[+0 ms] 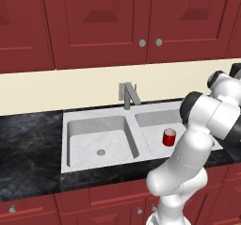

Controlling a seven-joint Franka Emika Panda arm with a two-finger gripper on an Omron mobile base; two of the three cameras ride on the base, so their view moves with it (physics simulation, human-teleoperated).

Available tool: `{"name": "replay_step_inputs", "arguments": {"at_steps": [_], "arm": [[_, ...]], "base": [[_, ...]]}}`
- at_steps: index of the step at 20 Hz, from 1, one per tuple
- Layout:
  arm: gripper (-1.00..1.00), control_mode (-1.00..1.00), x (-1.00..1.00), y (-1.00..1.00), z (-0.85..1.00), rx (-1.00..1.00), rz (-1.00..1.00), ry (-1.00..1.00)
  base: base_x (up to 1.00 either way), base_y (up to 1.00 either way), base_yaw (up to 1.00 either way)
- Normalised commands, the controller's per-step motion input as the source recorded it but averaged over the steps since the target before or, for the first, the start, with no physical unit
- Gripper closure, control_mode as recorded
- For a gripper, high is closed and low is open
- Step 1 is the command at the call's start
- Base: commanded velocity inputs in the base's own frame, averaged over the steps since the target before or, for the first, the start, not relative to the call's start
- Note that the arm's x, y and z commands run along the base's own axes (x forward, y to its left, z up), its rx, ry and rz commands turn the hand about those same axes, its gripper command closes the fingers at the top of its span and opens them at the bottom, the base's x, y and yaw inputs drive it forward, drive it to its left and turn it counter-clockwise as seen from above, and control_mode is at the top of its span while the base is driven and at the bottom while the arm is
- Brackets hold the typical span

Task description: Move any existing items from the left basin to the right basin for drying. Then move the glass cup from the counter to the left basin of the sink for washing.

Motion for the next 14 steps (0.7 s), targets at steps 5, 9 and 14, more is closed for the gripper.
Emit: {"name": "replay_step_inputs", "arguments": {"at_steps": [5,9,14], "arm": [[-1.00,-1.00,0.04,0.00,-0.01,0.00,0.00,0.00],[-1.00,-1.00,0.17,0.01,0.00,0.00,0.00,0.00],[-1.00,-1.00,0.18,0.00,0.00,0.00,0.00,0.00]], "base": [[0.00,0.00,0.00],[0.00,0.00,0.00],[0.00,0.00,0.00]]}}
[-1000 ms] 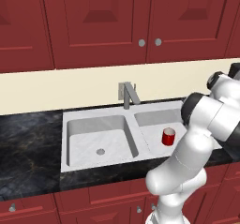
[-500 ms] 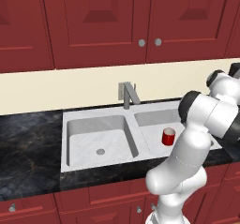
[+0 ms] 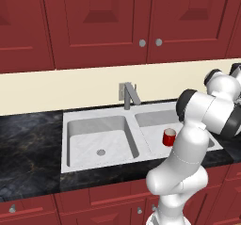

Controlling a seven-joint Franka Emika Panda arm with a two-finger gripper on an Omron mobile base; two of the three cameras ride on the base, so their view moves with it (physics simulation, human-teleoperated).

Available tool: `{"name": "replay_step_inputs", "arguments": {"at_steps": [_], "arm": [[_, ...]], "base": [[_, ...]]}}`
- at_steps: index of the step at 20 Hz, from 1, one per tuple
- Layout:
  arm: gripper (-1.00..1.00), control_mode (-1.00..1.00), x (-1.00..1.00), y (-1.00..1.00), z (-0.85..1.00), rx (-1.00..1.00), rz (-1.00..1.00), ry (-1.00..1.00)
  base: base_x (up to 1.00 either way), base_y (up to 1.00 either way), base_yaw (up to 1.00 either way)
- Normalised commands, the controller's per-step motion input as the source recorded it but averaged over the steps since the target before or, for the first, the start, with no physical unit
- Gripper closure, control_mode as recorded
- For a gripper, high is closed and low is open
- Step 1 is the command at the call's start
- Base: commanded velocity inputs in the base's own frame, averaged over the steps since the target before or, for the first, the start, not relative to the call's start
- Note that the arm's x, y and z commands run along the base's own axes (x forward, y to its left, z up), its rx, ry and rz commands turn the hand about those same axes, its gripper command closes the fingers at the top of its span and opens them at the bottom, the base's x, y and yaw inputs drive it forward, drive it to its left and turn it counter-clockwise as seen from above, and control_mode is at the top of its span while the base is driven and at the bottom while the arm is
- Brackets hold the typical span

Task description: Move any existing items from the left basin to the right basin for drying. Then move the glass cup from the counter to the left basin of the sink for washing.

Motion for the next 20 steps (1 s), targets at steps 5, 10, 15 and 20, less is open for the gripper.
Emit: {"name": "replay_step_inputs", "arguments": {"at_steps": [5,10,15,20], "arm": [[-1.00,-1.00,0.25,0.01,0.00,0.00,0.00,0.04],[-1.00,-1.00,0.19,0.03,-0.02,0.00,0.00,0.05],[-1.00,-1.00,0.07,0.00,-0.05,0.00,0.00,0.03],[-1.00,-1.00,0.00,0.00,-0.06,0.00,0.00,0.00]], "base": [[0.00,0.00,0.00],[0.00,0.00,0.00],[0.00,0.00,0.00],[0.00,0.00,0.00]]}}
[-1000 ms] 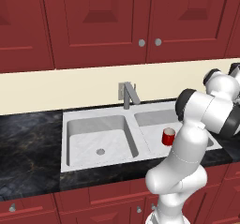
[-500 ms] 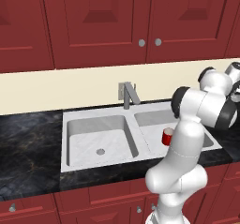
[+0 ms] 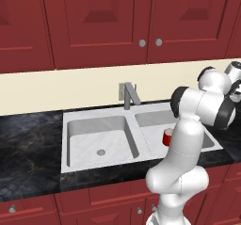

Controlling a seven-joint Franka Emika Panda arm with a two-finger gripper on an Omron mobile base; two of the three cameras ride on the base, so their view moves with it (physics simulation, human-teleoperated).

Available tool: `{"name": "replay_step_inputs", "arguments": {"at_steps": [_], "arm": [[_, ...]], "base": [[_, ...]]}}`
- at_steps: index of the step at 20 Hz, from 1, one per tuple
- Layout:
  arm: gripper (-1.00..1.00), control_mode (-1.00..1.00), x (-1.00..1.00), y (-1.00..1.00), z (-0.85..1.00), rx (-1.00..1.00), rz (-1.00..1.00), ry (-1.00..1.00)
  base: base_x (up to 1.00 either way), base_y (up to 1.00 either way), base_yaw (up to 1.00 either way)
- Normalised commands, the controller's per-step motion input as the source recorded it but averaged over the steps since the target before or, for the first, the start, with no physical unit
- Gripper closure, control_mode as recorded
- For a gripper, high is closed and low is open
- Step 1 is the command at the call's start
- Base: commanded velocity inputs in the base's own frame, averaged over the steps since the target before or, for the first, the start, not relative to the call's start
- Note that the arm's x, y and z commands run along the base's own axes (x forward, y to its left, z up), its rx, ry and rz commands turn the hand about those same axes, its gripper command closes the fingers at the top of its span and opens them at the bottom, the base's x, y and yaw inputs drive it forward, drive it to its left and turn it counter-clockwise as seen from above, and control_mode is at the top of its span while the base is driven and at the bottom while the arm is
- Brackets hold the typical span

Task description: Move any existing items from the left basin to the right basin for drying. Then move the glass cup from the counter to the left basin of the sink for washing.

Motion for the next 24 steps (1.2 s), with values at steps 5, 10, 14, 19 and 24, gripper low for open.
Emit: {"name": "replay_step_inputs", "arguments": {"at_steps": [5,10,14,19,24], "arm": [[-1.00,-1.00,0.00,0.00,-0.05,0.00,0.00,0.00],[-1.00,-1.00,0.02,0.00,-0.04,0.00,0.00,0.02],[-1.00,-1.00,0.00,0.00,-0.07,0.00,0.00,0.00],[-1.00,-1.00,0.00,0.00,-0.10,0.00,0.00,0.00],[-1.00,-1.00,-0.02,0.00,-0.10,0.00,0.00,0.00]], "base": [[0.00,0.00,0.00],[0.00,0.00,0.00],[0.00,0.00,0.00],[0.00,0.00,0.00],[0.00,0.00,0.00]]}}
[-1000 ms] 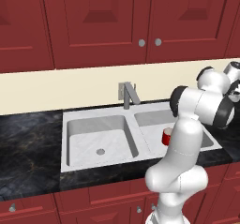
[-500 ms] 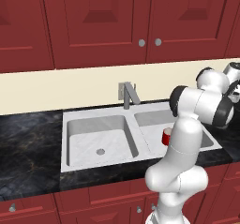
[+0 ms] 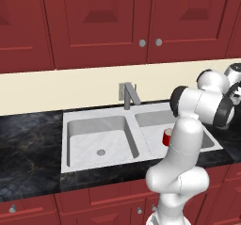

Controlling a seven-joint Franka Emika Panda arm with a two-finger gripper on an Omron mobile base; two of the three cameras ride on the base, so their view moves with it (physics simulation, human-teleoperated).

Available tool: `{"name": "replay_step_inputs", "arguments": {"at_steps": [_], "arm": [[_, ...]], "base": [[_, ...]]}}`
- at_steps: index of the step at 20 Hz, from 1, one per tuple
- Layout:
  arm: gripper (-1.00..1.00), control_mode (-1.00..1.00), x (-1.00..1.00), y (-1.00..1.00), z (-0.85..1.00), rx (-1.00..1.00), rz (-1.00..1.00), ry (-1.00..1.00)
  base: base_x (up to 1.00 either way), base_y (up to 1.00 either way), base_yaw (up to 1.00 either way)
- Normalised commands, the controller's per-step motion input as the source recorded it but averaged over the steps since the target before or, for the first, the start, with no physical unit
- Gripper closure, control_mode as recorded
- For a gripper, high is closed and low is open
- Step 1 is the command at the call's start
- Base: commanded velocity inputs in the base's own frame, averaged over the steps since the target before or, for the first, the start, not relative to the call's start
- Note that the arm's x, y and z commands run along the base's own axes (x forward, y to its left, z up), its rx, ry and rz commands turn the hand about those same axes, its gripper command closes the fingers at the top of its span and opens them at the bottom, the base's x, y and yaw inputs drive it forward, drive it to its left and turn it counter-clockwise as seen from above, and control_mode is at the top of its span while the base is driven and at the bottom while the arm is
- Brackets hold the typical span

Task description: Move any existing items from the left basin to the right basin for drying. Then move the glass cup from the counter to the left basin of the sink for washing.

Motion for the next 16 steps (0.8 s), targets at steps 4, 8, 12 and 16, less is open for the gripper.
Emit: {"name": "replay_step_inputs", "arguments": {"at_steps": [4,8,12,16], "arm": [[-1.00,-1.00,-0.04,0.00,-0.09,0.01,0.00,0.00],[-1.00,-1.00,-0.01,0.00,-0.10,0.00,0.00,0.00],[-1.00,-1.00,-0.02,0.00,-0.12,0.01,0.00,0.00],[-1.00,-1.00,-0.01,0.00,-0.13,0.01,0.00,0.00]], "base": [[0.00,0.00,0.00],[0.00,0.00,0.00],[0.00,0.00,0.00],[0.00,0.00,0.00]]}}
